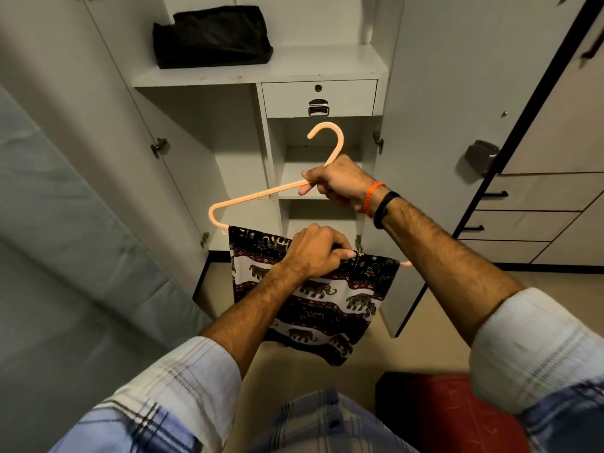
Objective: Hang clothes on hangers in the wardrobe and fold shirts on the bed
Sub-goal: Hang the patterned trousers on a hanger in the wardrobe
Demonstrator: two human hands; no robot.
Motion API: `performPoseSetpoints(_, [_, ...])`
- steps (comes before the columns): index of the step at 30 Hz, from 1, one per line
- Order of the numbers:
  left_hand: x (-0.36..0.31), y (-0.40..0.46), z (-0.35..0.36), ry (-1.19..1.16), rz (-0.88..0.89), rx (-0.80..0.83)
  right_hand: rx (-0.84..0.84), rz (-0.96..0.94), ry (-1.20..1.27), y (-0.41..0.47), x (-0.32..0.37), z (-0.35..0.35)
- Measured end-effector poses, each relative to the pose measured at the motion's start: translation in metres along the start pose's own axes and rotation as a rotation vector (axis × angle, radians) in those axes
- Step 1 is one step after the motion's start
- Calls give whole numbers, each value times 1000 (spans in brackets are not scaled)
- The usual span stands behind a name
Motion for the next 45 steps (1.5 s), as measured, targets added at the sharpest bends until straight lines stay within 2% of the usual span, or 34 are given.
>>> performPoseSetpoints(6, [1, 3, -6, -77, -150, -240, 27, -10, -6, -2, 1, 5])
performPoseSetpoints(13, [5, 10, -2, 33, -63, 32, 10, 4, -22, 2, -5, 2])
performPoseSetpoints(18, [31, -3, -23, 50, -61, 91, 19, 18, 27, 8, -13, -9])
performPoseSetpoints(30, [96, -28, -60, 24, -195, 136, 36, 18, -30, 14, -13, -15])
performPoseSetpoints(33, [95, -29, -64, 13, -165, 37, 53, 40, -33, 14, -14, -14])
performPoseSetpoints(37, [84, -29, -69, 144, -83, -326, 111, 84, -21, 11, -18, -13])
performPoseSetpoints(39, [75, -27, -69, 253, -45, -411, 142, 93, 3, 9, -17, -12])
performPoseSetpoints(42, [66, -17, -63, 454, -79, -216, 152, 84, 25, 10, -19, -10])
performPoseSetpoints(45, [62, -10, -59, 383, -133, -79, 133, 80, 57, 13, -23, -9])
Point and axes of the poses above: each hand's wrist, its own y-axis towards the middle knuckle, its own z-axis out of the palm, x = y × z, the point moved 5 cm from there along y, towards the middle knuckle, and after that the axes turned 8 degrees about z, right-handed, at the moved point
